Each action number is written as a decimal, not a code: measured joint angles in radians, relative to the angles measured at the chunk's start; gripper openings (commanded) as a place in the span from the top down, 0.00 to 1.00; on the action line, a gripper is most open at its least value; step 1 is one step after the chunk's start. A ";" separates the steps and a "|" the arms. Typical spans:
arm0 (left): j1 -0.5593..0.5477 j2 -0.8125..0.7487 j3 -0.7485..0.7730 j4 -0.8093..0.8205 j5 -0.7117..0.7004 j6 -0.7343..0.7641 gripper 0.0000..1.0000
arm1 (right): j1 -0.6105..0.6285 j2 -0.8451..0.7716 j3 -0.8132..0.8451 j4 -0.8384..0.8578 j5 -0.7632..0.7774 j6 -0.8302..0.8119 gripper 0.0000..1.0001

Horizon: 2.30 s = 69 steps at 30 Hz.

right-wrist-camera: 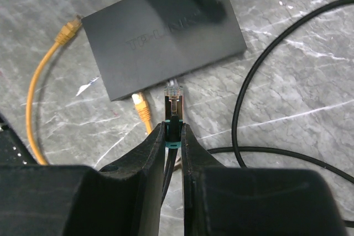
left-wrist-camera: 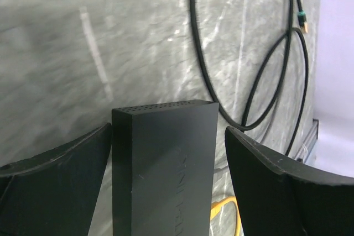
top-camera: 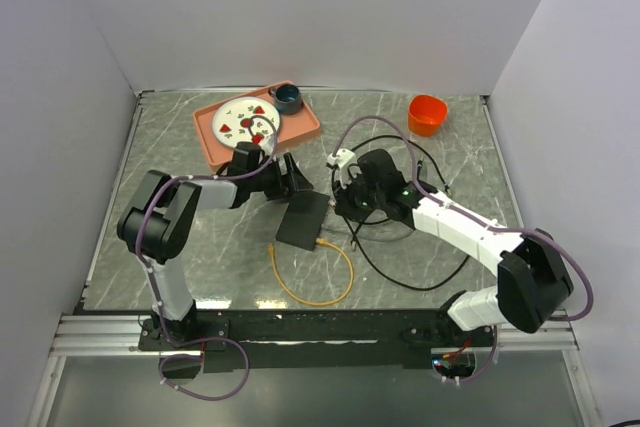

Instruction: Insert the plug into the switch port

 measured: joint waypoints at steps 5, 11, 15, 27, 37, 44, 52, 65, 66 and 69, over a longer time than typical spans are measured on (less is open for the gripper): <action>-0.018 0.035 0.051 -0.015 0.035 0.027 0.10 | 0.000 0.091 0.050 -0.041 0.048 0.005 1.00; -0.019 0.039 0.120 -0.083 0.053 0.090 0.10 | 0.000 0.229 0.126 -0.119 0.149 0.013 1.00; -0.019 0.042 0.140 -0.100 0.063 0.117 0.10 | 0.000 0.273 0.146 -0.145 0.187 0.012 1.00; -0.019 0.027 0.090 -0.134 0.063 0.158 0.07 | 0.030 0.328 0.177 -0.161 0.259 -0.025 1.00; -0.019 -0.009 0.034 -0.116 0.067 0.157 0.07 | 0.102 0.374 0.180 -0.160 0.308 -0.058 1.00; -0.019 -0.025 0.015 -0.116 0.072 0.157 0.07 | 0.106 0.407 0.203 -0.164 0.332 -0.064 1.00; -0.019 -0.033 -0.004 -0.098 0.073 0.150 0.07 | 0.117 0.423 0.208 -0.151 0.340 -0.069 1.00; 0.017 -0.103 -0.101 -0.073 0.011 0.071 0.20 | 0.141 0.423 0.206 -0.136 0.332 -0.083 1.00; 0.024 -0.104 -0.106 -0.072 0.010 0.068 0.21 | 0.143 0.423 0.206 -0.136 0.333 -0.083 1.00; 0.038 -0.104 -0.116 -0.059 0.016 0.061 0.24 | 0.149 0.423 0.206 -0.135 0.332 -0.083 1.00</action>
